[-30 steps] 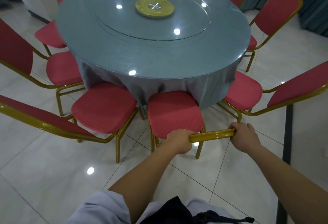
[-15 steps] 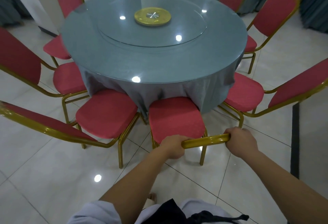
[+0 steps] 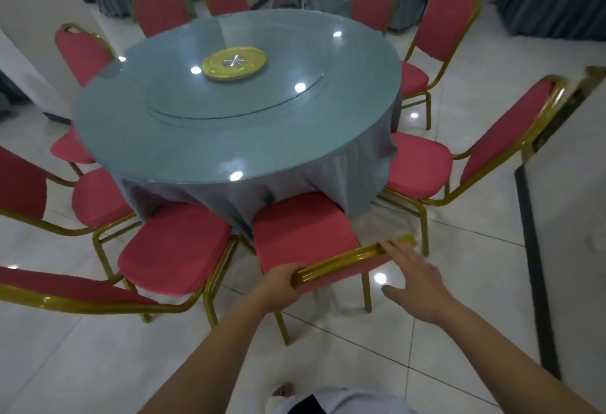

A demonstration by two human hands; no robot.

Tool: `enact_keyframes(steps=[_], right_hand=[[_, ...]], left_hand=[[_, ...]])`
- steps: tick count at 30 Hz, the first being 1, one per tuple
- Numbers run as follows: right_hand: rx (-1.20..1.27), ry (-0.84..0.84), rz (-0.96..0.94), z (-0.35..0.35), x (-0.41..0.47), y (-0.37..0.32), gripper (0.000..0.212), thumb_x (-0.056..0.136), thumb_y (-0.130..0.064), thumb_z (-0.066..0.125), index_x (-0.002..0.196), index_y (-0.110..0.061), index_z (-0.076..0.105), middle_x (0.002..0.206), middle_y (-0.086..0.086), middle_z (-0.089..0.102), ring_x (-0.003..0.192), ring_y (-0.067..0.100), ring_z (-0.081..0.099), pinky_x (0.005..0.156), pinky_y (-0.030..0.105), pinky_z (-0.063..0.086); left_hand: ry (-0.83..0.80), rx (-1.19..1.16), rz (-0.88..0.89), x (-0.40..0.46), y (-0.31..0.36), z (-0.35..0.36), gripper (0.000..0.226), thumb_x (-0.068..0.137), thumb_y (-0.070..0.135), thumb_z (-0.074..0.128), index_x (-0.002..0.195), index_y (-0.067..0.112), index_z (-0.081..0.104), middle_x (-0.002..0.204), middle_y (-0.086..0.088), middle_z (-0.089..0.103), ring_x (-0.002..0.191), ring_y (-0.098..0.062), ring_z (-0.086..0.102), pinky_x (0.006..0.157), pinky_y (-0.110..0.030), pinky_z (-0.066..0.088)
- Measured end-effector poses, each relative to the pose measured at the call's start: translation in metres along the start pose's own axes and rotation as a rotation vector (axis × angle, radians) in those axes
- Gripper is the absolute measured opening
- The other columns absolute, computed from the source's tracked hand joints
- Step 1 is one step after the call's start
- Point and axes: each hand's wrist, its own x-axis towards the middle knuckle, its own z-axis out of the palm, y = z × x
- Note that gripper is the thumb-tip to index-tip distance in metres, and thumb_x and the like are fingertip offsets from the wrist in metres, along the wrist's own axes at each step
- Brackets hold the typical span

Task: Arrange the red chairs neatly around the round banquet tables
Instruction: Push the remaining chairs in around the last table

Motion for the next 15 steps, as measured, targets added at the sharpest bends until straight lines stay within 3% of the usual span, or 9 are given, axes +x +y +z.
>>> enact_keyframes(steps=[2, 4, 8, 10, 13, 15], right_hand=[[0.226, 0.021, 0.044, -0.002, -0.025, 0.02, 0.073, 0.091, -0.037, 0.065, 0.15, -0.045, 0.024, 0.161, -0.012, 0.023, 0.147, 0.013, 0.023, 0.119, 0.041, 0.023], [0.397, 0.063, 0.094, -0.008, -0.048, 0.04, 0.061, 0.092, -0.032, 0.066, 0.145, -0.04, 0.037, 0.155, -0.012, 0.034, 0.138, 0.005, 0.033, 0.114, 0.028, 0.028], [0.527, 0.157, 0.149, -0.029, -0.083, 0.082, 0.055, 0.092, -0.028, 0.067, 0.141, -0.037, 0.044, 0.15, -0.012, 0.041, 0.132, 0.002, 0.037, 0.108, 0.022, 0.03], [0.532, 0.197, 0.166, -0.043, -0.095, 0.103, 0.056, 0.092, -0.031, 0.067, 0.142, -0.038, 0.043, 0.148, -0.015, 0.04, 0.135, 0.005, 0.037, 0.109, 0.023, 0.031], [0.545, 0.251, 0.182, -0.067, -0.108, 0.133, 0.058, 0.093, -0.032, 0.066, 0.145, -0.035, 0.041, 0.142, -0.019, 0.039, 0.128, 0.0, 0.036, 0.105, 0.02, 0.031], [0.561, 0.275, 0.178, -0.081, -0.112, 0.151, 0.057, 0.093, -0.032, 0.066, 0.145, -0.034, 0.042, 0.138, -0.021, 0.038, 0.124, -0.003, 0.034, 0.103, 0.018, 0.029]], left_hand=[[0.074, -0.062, 0.059, -0.008, 0.027, 0.001, 0.072, 0.087, 0.016, 0.067, 0.147, 0.038, 0.035, 0.116, 0.01, 0.051, 0.108, -0.011, 0.055, 0.083, -0.018, 0.049], [0.186, -0.132, 0.179, -0.012, 0.065, 0.01, 0.074, 0.089, 0.02, 0.068, 0.149, 0.042, 0.031, 0.12, 0.014, 0.052, 0.107, -0.003, 0.053, 0.079, -0.01, 0.044], [0.388, -0.189, 0.398, 0.002, 0.143, 0.055, 0.054, 0.088, 0.016, 0.067, 0.138, 0.03, 0.053, 0.122, 0.013, 0.06, 0.111, -0.007, 0.058, 0.1, -0.032, 0.048], [0.341, -0.24, 0.441, 0.009, 0.176, 0.082, 0.05, 0.087, 0.011, 0.066, 0.131, 0.032, 0.057, 0.127, 0.01, 0.06, 0.119, -0.006, 0.055, 0.105, -0.033, 0.045], [0.201, -0.112, 0.472, 0.02, 0.208, 0.123, 0.055, 0.088, 0.024, 0.066, 0.14, 0.033, 0.05, 0.141, 0.012, 0.05, 0.132, -0.006, 0.043, 0.111, -0.035, 0.039], [0.102, -0.065, 0.44, 0.025, 0.222, 0.139, 0.063, 0.089, 0.029, 0.067, 0.145, 0.036, 0.04, 0.148, 0.013, 0.041, 0.134, -0.007, 0.039, 0.105, -0.023, 0.041]])
